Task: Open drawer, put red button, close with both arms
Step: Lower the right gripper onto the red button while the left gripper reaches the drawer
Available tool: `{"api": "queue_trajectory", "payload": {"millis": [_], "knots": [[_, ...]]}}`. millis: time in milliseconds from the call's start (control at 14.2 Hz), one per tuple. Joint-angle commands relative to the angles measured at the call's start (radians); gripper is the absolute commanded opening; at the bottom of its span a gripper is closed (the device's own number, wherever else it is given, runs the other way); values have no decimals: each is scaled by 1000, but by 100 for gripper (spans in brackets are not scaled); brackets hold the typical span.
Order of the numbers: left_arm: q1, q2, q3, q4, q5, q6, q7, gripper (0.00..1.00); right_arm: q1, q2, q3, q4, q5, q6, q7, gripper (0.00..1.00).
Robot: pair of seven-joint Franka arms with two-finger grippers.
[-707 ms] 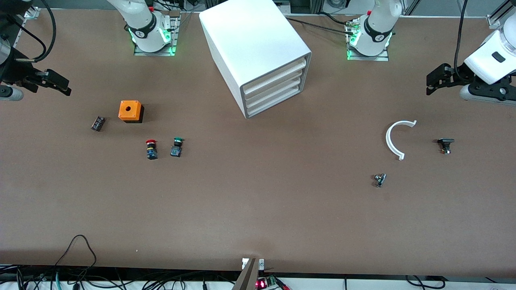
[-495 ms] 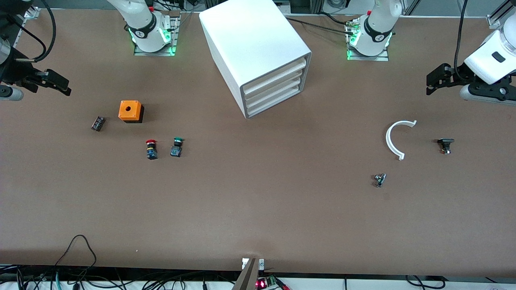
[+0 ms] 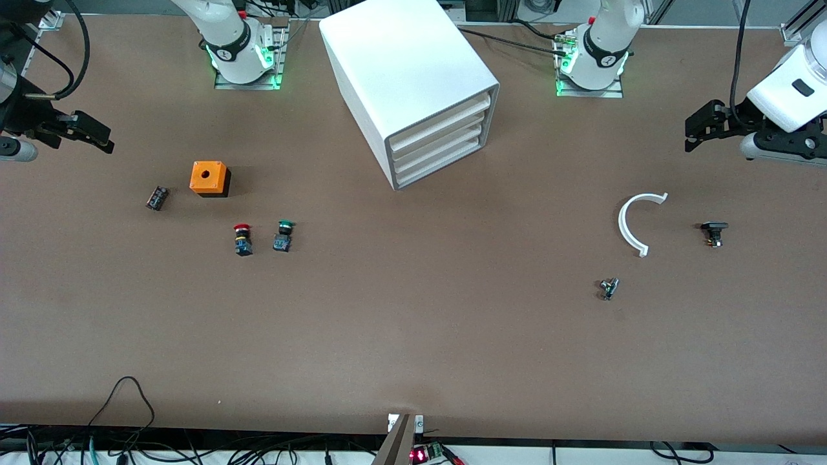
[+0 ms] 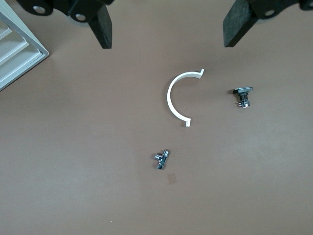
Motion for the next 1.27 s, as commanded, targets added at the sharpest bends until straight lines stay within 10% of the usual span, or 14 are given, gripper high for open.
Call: {"api": "queue_trajectory", "payload": {"millis": [0,636,1201], "knots": [[-4,31,-2,41,-9,-26,4,100,-6,23,6,14,16,-6,4,100],[-27,190,-10,-42,-31,-23,19,100,33,261,15,16,51,139,3,100],[-27,310,-8,-322,-574,103,48,100,158,453,15,17,43,392,23,100]]}}
